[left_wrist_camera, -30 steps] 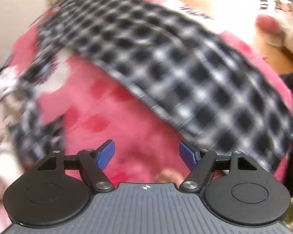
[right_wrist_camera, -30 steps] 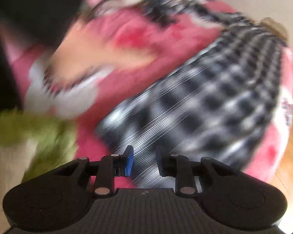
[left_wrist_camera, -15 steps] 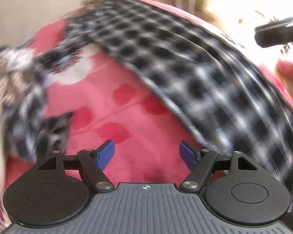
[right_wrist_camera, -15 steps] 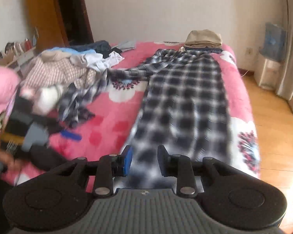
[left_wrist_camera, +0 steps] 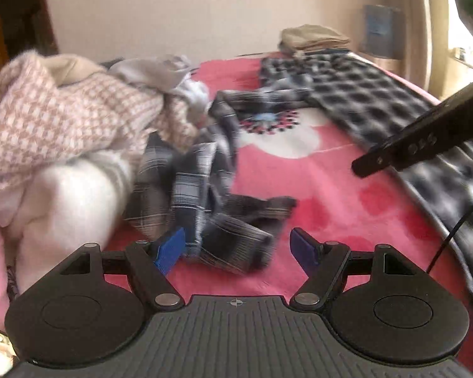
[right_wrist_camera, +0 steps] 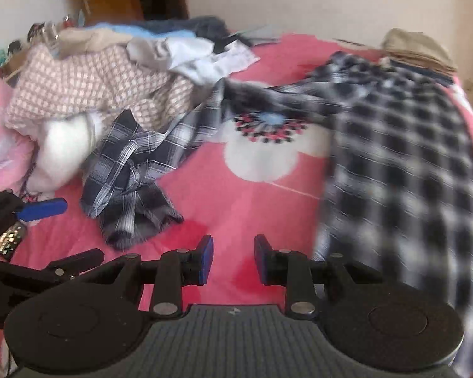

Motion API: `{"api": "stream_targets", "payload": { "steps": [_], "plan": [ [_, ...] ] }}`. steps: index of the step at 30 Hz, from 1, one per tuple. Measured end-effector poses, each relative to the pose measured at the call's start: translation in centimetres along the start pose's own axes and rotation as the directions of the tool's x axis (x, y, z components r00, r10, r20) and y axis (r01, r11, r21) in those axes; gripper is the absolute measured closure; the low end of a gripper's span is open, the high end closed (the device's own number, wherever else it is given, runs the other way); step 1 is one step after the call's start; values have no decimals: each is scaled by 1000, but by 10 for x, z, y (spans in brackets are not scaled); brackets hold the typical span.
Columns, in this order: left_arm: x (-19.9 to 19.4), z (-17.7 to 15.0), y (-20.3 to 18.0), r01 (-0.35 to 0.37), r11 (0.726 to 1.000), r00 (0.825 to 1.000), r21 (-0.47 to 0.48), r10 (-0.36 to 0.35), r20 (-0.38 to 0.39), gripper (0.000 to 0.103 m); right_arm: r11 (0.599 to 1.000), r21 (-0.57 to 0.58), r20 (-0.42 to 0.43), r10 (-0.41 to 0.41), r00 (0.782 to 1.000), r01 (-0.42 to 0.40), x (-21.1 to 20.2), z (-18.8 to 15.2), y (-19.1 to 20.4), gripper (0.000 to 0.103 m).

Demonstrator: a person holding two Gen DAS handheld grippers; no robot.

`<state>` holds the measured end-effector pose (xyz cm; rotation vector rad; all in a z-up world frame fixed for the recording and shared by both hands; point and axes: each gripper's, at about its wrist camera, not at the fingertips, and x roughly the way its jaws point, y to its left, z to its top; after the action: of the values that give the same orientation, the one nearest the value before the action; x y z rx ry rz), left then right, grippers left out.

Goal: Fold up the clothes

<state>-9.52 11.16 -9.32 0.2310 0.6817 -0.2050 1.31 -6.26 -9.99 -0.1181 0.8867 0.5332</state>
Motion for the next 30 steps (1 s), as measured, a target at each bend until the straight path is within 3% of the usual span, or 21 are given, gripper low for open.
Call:
{"api": "stream_targets", "payload": {
  "steps": [4,9,13,16,18,20,23,27,30],
  "plan": [
    [21,2,7,-46,997,999,-57,45,-25,29,1000,-3,-9,30,1000,-30,31,12,5,73],
    [19,2,12,-58,994,998,-97,57,-13,30,992,109,-14,61,998,-59,59,28,-12,73],
    [1,3,13,7,995,998,-100,-1,67,29,982,164,21,94,995,-96,46,25,-18,73],
    [-3,4,7,54,995,996,-81,-47,80,29,971,206,52,113,992,-122,34,20,-23,73],
    [-8,5,3,122,989,989,-85,-115,90,29,957,248,79,131,988,-147,26,19,-29,73],
    [-13,6,-4,212,974,974,-78,-205,94,29,932,305,110,168,980,-194,17,19,-35,72],
    [-18,7,-19,352,935,935,-43,-350,64,29,884,363,181,242,953,-294,3,20,-41,72],
    [-14,-2,-48,485,874,874,32,-483,-57,29,781,400,312,376,873,-479,-19,21,-47,61],
    [-16,-16,-68,567,819,821,91,-552,-146,29,774,371,389,373,843,-513,-38,24,-48,56]
  ]
}}
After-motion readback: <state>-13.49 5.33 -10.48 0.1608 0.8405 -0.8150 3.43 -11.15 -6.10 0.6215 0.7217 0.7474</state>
